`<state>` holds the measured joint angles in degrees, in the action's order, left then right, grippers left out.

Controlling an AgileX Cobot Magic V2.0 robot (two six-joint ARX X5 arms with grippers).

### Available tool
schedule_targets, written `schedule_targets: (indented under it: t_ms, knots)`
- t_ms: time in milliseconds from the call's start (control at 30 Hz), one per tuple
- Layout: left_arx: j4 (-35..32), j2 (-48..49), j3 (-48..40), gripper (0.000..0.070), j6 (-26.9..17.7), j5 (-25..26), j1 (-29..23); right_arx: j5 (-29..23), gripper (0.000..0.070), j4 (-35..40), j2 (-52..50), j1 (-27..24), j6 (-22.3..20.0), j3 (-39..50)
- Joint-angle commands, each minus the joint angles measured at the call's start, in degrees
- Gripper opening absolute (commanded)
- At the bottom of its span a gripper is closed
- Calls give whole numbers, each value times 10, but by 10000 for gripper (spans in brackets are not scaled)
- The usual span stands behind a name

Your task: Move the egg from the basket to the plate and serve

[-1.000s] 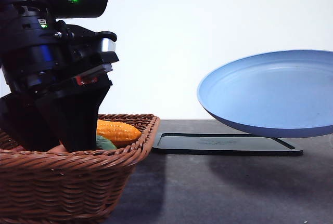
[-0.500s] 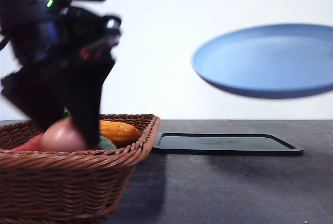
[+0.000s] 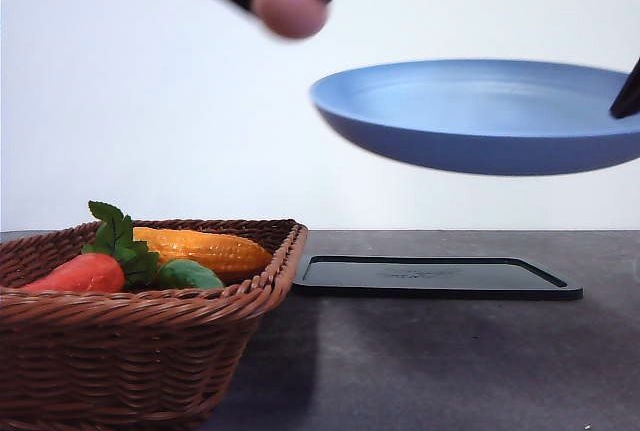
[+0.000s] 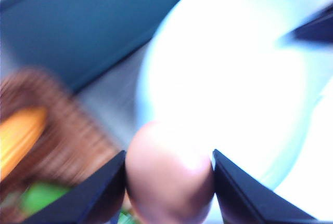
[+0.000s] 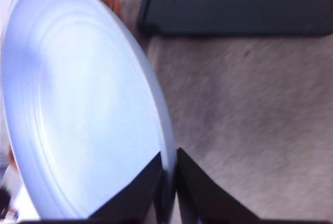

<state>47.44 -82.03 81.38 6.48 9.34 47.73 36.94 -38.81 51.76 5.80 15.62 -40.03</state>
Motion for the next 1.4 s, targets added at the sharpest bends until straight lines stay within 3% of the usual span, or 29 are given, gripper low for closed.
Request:
schedule_targets:
  t_ms: [0, 333, 767, 833, 1033, 1367]
  knots:
    - [-6, -8, 8, 186, -15, 2, 17, 12, 0, 3, 17, 15, 10, -9]
    - [-7, -71, 8, 186, -18, 0, 77, 12, 0, -3, 70, 70, 8, -9]
    - [-7, -159, 8, 190, -28, 0, 82, 12, 0, -3, 70, 72, 0, -9]
    - [-9, -159, 8, 203, -28, 0, 82, 12, 0, -3, 70, 72, 0, -9]
    - [-7, -159, 10, 380, -25, 0, 81, 12, 0, -7, 71, 72, 0, -9]
    - [38, -123, 54, 381, -34, -7, 76, 38, 0, -14, 126, 71, -14, -9]
